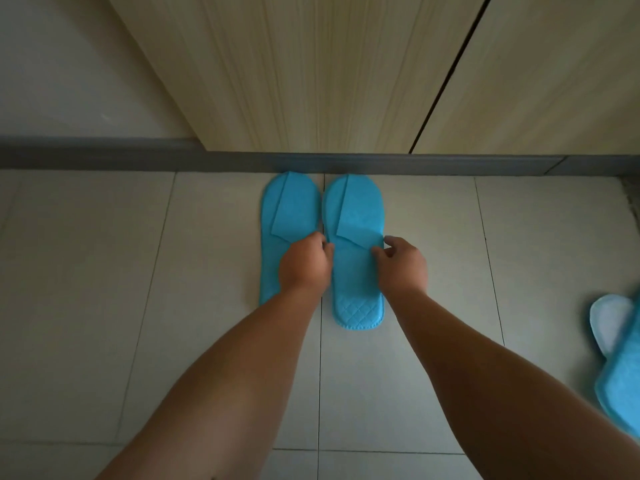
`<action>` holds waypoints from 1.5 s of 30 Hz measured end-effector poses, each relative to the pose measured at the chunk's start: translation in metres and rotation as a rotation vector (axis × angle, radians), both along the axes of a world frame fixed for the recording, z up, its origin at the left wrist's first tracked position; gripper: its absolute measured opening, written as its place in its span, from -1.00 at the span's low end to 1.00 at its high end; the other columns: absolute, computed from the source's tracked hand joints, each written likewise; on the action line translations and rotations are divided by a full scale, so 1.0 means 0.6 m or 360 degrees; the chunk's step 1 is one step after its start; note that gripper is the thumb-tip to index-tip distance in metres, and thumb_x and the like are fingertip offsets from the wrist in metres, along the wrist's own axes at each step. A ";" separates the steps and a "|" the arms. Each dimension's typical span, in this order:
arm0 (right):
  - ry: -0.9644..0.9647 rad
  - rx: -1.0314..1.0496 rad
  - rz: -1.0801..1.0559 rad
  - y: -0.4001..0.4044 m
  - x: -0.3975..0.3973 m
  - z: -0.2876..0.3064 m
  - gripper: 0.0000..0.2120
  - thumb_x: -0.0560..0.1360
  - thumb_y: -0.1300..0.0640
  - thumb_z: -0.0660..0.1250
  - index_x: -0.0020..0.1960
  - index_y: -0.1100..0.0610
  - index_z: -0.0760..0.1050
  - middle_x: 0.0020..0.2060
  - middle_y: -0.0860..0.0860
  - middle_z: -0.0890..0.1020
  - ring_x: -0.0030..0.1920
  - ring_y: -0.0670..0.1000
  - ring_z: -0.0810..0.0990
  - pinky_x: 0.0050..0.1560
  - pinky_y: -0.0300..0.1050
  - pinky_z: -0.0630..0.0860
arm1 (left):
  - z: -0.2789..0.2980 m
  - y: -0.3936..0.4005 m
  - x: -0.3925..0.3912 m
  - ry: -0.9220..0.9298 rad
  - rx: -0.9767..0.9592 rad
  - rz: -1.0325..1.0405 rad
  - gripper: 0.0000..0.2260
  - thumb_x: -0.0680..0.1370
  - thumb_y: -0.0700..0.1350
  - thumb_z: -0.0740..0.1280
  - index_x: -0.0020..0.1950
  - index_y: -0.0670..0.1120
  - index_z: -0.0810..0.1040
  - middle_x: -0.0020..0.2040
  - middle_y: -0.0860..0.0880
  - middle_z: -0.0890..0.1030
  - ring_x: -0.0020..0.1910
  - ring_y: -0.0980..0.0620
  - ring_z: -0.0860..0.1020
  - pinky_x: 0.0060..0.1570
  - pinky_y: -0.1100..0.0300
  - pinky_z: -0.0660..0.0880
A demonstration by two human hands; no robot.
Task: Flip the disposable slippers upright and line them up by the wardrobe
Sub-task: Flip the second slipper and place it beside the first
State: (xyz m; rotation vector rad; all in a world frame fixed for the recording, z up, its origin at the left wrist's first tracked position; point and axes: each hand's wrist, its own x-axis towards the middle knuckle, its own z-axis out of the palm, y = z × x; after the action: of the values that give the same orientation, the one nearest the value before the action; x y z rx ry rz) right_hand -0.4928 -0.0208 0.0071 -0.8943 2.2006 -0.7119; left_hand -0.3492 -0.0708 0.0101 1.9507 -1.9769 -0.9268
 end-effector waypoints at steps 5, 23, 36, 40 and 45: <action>0.0030 -0.0026 -0.0030 -0.008 -0.022 -0.010 -0.66 0.54 0.08 0.24 0.30 0.04 0.49 -0.07 -0.02 0.65 -0.15 -0.04 0.53 -0.14 -0.17 0.43 | -0.006 -0.014 -0.031 -0.0101 -0.0001 -0.0086 -0.78 0.57 -0.01 0.22 0.03 -0.13 0.55 -0.06 -0.15 0.65 -0.06 -0.19 0.59 -0.18 0.09 0.42; 0.0368 0.0127 0.0191 -0.019 -0.026 -0.034 -0.70 0.56 0.02 0.22 0.22 0.11 0.50 0.03 0.07 0.53 -0.23 -0.03 0.41 -0.19 -0.13 0.37 | -0.007 -0.027 -0.045 -0.0461 -0.0115 -0.0298 -0.79 0.59 -0.05 0.18 0.04 -0.20 0.45 -0.02 -0.18 0.60 -0.04 -0.20 0.57 -0.22 0.06 0.37; 0.1168 0.0119 0.1080 0.017 -0.073 0.048 -0.41 0.54 -0.24 0.05 0.47 0.05 0.21 0.47 0.10 0.29 0.50 0.15 0.13 0.47 0.14 -0.02 | 0.084 -0.005 -0.017 -0.0871 -0.0447 -0.0975 -0.58 0.53 0.03 0.13 0.32 -0.13 0.38 0.34 -0.11 0.41 0.39 -0.15 0.28 0.30 -0.08 0.24; 0.1147 0.0146 0.1146 0.054 -0.095 0.092 -0.36 0.54 -0.26 0.03 0.50 0.07 0.15 0.49 0.10 0.24 0.52 0.15 0.07 0.44 0.11 -0.15 | 0.131 0.018 -0.057 -0.0895 -0.0397 -0.1114 -0.46 0.54 0.08 0.12 0.46 -0.13 0.21 0.43 -0.14 0.33 0.44 -0.17 0.23 0.39 -0.09 0.20; 0.1132 0.0217 0.1026 0.098 -0.153 0.113 -0.35 0.54 -0.24 0.06 0.50 0.11 0.14 0.49 0.11 0.24 0.52 0.15 0.06 0.48 0.11 -0.10 | 0.139 0.043 -0.130 -0.0867 -0.0463 -0.1264 -0.45 0.53 0.10 0.14 0.45 -0.15 0.24 0.43 -0.15 0.35 0.41 -0.17 0.28 0.38 -0.08 0.23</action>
State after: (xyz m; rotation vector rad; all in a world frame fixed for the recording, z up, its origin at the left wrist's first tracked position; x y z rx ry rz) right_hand -0.5844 0.0377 0.0748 -1.8646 2.2546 0.0944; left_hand -0.4271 -0.0451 0.0935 1.3259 -3.0832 -0.1688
